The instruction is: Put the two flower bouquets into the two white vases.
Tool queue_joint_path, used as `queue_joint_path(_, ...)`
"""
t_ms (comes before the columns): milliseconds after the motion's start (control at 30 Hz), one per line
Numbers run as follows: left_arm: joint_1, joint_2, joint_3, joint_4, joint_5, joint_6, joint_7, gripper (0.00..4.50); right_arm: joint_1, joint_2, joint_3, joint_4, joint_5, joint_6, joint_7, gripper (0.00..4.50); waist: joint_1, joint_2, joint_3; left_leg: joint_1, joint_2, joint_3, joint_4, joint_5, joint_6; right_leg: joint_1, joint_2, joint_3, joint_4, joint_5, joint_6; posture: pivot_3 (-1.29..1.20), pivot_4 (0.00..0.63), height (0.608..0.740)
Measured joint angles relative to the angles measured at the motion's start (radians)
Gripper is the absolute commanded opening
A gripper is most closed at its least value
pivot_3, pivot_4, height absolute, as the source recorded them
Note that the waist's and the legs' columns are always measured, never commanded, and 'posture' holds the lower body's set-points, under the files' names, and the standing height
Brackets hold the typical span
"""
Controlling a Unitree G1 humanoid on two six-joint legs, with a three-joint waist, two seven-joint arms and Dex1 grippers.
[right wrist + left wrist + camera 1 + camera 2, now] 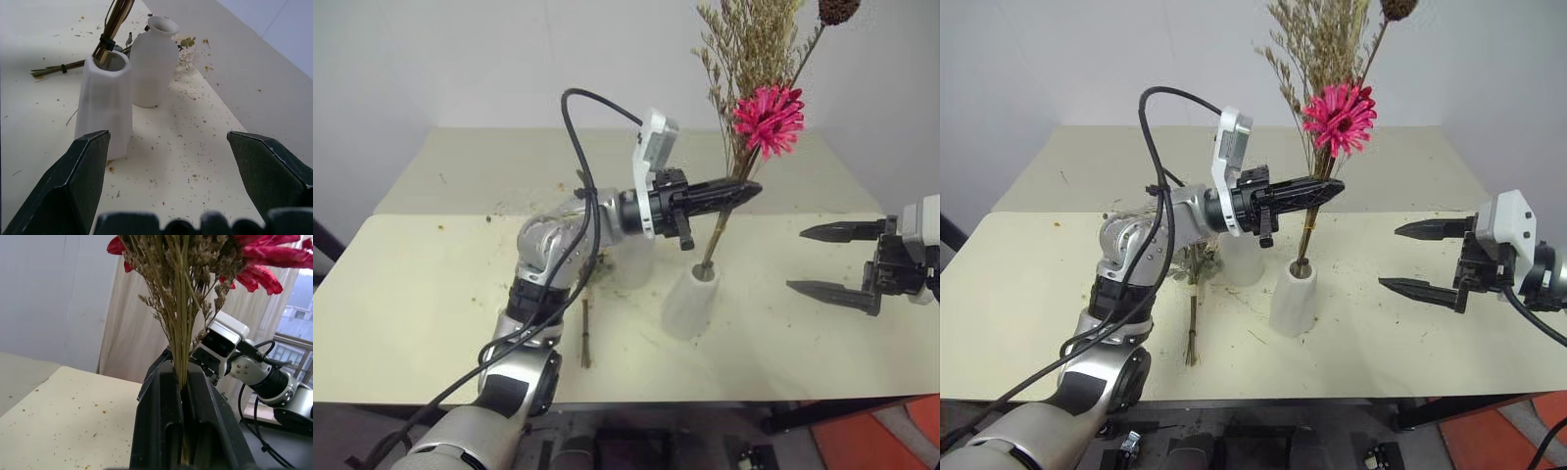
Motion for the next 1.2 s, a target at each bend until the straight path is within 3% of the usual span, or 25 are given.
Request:
queue_joint_path(233,0.033,-0.001,-0.027,-0.01,0.03,-0.084,-0.011,0.01,0.009,0.0,-0.008,-0.01,0.016,0.002,-0.008,4.5,0.0,0.0,0.0,0.002,0.0,0.0,0.0,0.0,0.0,0.002,0.0,0.0,0.0,0.0,0.0,0.0,0.15,0.74)
queue_joint_path(1200,0.012,-0.011,0.005,0.056,0.012,-0.077,-0.014,0.01,0.008,0.0,-0.008,-0.012,0.018,0.002,-0.026,4.5,0.001,0.0,0.0,0.0,0.0,0.0,0.0,0.0,0.0,0.0,0.0,0.0,0.0,0.0,0.0,0.0,0.15,0.74)
